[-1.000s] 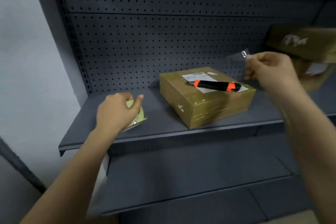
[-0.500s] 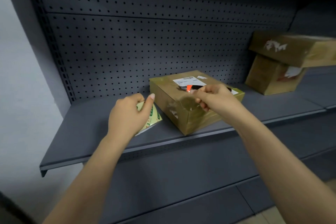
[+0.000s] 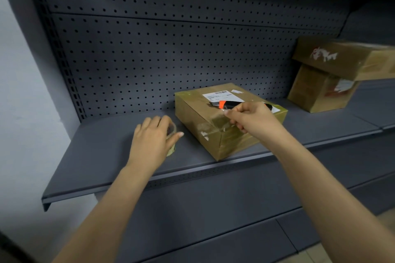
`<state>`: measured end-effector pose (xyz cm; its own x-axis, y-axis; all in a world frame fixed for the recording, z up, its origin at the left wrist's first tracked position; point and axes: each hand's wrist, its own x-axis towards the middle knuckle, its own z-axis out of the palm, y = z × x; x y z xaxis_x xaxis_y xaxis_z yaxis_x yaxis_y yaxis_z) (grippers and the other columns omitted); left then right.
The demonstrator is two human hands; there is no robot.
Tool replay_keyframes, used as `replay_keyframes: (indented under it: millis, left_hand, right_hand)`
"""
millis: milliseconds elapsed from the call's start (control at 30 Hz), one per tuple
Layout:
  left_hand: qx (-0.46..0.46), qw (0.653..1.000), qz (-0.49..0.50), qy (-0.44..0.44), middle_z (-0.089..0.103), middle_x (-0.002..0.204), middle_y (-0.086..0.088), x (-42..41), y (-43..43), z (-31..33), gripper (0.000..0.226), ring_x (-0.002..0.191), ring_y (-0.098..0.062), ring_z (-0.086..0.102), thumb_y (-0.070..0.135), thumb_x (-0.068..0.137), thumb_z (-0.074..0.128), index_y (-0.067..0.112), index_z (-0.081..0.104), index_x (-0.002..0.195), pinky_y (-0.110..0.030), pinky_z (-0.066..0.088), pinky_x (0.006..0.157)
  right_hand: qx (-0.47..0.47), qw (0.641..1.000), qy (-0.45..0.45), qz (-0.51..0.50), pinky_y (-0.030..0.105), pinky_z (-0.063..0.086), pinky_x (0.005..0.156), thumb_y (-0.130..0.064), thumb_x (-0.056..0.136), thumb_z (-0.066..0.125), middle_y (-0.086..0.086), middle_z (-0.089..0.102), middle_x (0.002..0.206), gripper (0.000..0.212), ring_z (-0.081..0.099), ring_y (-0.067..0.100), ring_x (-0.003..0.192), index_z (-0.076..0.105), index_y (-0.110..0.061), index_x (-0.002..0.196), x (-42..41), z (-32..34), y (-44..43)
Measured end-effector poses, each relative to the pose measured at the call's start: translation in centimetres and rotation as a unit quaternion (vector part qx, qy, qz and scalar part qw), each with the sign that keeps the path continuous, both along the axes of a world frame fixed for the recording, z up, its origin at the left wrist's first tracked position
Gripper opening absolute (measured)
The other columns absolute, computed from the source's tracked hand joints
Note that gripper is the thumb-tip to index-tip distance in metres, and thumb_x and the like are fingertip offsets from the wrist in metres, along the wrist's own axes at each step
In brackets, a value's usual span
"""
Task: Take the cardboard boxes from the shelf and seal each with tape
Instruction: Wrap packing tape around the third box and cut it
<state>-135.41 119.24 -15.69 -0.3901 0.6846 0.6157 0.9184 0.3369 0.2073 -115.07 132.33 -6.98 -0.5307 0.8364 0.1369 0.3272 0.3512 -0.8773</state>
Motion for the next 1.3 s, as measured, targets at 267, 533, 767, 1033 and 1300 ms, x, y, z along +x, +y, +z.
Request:
replay_keyframes:
  millis: [267,533,767,1033,1300]
  left_hand:
    - [0.068,0.894,-0.127,-0.425,0.067,0.081,0.012,6.8,0.7,2.6,0.045,0.071,0.002,0.059,0.065,0.087,0.050,0.022,0.063,0.089,-0.019,0.041,0.064]
    - [0.082,0.840,-0.183,-0.504,0.043,0.046,0.016,6.8,2.3,2.0,0.041,0.051,-0.006,0.036,0.039,0.099,0.053,0.010,0.051,0.070,-0.030,0.031,0.061]
    - [0.083,0.829,-0.185,-0.521,0.035,0.050,0.012,6.6,3.0,1.7,0.042,0.053,-0.010,0.034,0.041,0.097,0.057,0.020,0.051,0.061,-0.031,0.029,0.062]
    - [0.090,0.825,-0.185,-0.526,0.033,0.047,0.013,6.9,3.5,0.6,0.043,0.048,-0.007,0.032,0.038,0.098,0.056,0.019,0.049,0.060,-0.030,0.027,0.056]
    - [0.081,0.841,-0.172,-0.506,0.036,0.042,0.015,7.0,3.5,0.1,0.042,0.043,-0.002,0.032,0.038,0.099,0.055,0.013,0.050,0.065,-0.028,0.027,0.054]
  right_hand:
    - [-0.002,1.000,0.004,0.014,0.026,0.044,0.061,-0.036,0.086,0.073,-0.008,0.061,0.055,0.026,0.047,0.006,0.049,0.068,-0.013,0.074,0.4,0.1,0.3]
    - [0.015,0.999,-0.043,0.003,0.022,0.044,0.063,-0.044,0.085,0.072,-0.009,0.068,0.065,0.030,0.051,0.000,0.052,0.070,-0.014,0.082,0.2,0.1,0.7]
    - [0.035,0.996,-0.079,-0.008,0.015,0.042,0.056,-0.044,0.085,0.071,-0.005,0.072,0.078,0.029,0.058,0.003,0.065,0.071,-0.015,0.087,0.3,0.2,1.0]
    - [0.088,0.991,-0.102,-0.019,0.019,0.048,0.062,-0.041,0.084,0.074,0.001,0.071,0.081,0.027,0.066,0.013,0.078,0.070,-0.014,0.086,0.0,-0.7,1.4]
    - [0.188,0.973,-0.117,-0.064,0.013,0.034,0.058,-0.038,0.081,0.078,0.004,0.065,0.091,0.030,0.056,0.011,0.079,0.065,-0.011,0.085,-0.5,-2.2,1.2]
